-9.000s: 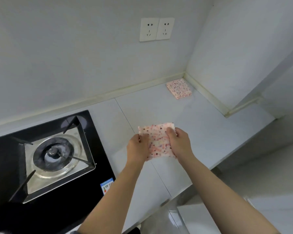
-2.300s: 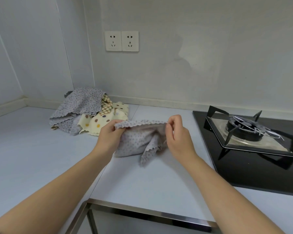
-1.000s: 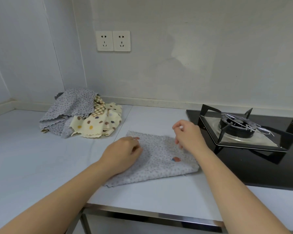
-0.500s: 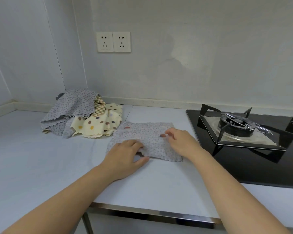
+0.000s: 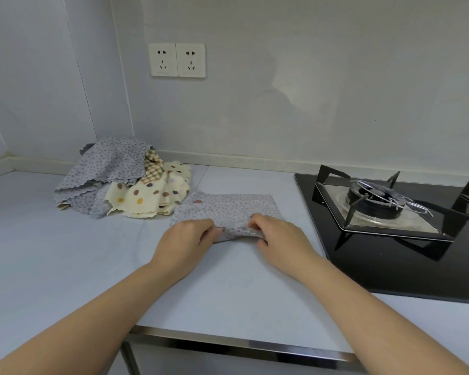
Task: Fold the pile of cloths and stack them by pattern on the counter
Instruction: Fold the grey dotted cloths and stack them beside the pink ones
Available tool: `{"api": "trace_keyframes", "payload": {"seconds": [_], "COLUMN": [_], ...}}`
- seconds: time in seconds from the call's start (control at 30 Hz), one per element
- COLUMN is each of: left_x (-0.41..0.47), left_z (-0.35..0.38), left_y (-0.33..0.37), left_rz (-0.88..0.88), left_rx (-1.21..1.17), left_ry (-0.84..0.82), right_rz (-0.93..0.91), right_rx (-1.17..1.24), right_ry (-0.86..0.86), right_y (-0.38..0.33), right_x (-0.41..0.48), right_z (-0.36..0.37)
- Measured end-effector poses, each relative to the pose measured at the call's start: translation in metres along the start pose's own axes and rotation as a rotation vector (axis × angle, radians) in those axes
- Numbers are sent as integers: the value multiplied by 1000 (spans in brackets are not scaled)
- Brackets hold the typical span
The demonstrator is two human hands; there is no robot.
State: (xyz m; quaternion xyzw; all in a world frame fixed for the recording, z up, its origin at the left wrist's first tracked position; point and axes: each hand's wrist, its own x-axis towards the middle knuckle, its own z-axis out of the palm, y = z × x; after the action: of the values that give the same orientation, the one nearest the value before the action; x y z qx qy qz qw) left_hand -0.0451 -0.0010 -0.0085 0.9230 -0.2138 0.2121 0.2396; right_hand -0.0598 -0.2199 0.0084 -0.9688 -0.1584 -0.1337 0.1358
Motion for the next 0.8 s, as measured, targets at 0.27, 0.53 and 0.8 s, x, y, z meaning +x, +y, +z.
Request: {"api": "trace_keyframes", "payload": {"seconds": [0.27,0.53,0.8], "left_x": [1,2,13], "left_z": [-30,-34,-39], "left_y": [-27,-27,-14], "left_rz": [-58,-279,-578], "left_rx": [-45,-363,-567], "left_ry": [-15,30,-127], "right_rz": [183,290,426], "right_rx": [266,570,666], "right_ry": [107,112,59], "right_y": [41,51,51], "right_x": [0,-1,0], "right_z": [-13,-28,-30]}}
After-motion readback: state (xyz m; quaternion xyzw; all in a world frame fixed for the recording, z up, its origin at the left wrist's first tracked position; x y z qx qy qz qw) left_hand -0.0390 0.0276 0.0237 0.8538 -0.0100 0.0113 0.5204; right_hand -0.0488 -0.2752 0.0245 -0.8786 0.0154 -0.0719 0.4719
